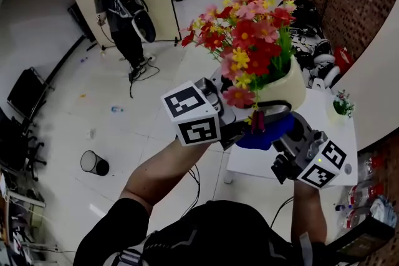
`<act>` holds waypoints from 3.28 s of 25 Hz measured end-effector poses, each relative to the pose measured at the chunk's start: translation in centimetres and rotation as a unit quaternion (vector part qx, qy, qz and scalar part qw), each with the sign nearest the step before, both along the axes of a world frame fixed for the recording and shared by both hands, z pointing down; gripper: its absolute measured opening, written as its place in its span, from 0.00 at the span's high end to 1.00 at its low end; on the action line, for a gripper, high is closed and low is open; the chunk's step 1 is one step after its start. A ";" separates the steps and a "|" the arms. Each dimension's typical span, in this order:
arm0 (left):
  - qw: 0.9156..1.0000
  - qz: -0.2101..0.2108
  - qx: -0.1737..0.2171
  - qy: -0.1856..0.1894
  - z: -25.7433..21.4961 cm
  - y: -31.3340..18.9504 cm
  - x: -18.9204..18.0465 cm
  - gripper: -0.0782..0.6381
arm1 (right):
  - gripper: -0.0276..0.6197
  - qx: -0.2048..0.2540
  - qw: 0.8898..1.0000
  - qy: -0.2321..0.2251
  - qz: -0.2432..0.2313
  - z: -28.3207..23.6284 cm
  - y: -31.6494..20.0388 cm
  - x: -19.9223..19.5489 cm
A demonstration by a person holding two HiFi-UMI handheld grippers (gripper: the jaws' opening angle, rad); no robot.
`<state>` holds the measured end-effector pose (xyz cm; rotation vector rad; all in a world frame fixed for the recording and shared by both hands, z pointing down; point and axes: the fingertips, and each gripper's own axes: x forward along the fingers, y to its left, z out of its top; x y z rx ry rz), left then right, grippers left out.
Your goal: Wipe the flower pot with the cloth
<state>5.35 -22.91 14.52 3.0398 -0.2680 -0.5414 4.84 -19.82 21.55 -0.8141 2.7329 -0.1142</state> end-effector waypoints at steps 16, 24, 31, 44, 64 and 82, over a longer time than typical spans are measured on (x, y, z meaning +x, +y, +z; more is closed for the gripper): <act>1.000 0.010 -0.018 -0.002 0.2 1.2 -0.1 0.09 | 0.81 -0.033 0.998 -0.033 0.034 0.1 -2.9 2.6; 0.999 -0.009 -0.035 0.003 1.2 -0.7 -0.2 0.09 | 0.81 -0.006 1.000 0.003 -0.014 0.8 2.0 -0.6; 1.000 -0.001 -0.016 0.005 0.0 0.4 -0.2 0.09 | 0.81 -0.012 1.000 0.013 -0.001 0.1 0.2 -0.8; 1.000 0.022 -0.014 -0.006 1.9 3.8 -2.4 0.09 | 0.81 -0.067 0.997 -0.008 0.040 2.0 -4.5 -1.4; 0.994 -0.047 -0.015 -0.094 10.7 -1.4 -5.6 0.09 | 0.81 -0.021 0.980 0.055 0.191 1.1 -2.2 8.2; 0.978 0.002 -0.008 -0.207 35.2 -3.2 0.2 0.09 | 0.81 -0.084 0.964 0.090 0.234 12.5 -2.9 12.5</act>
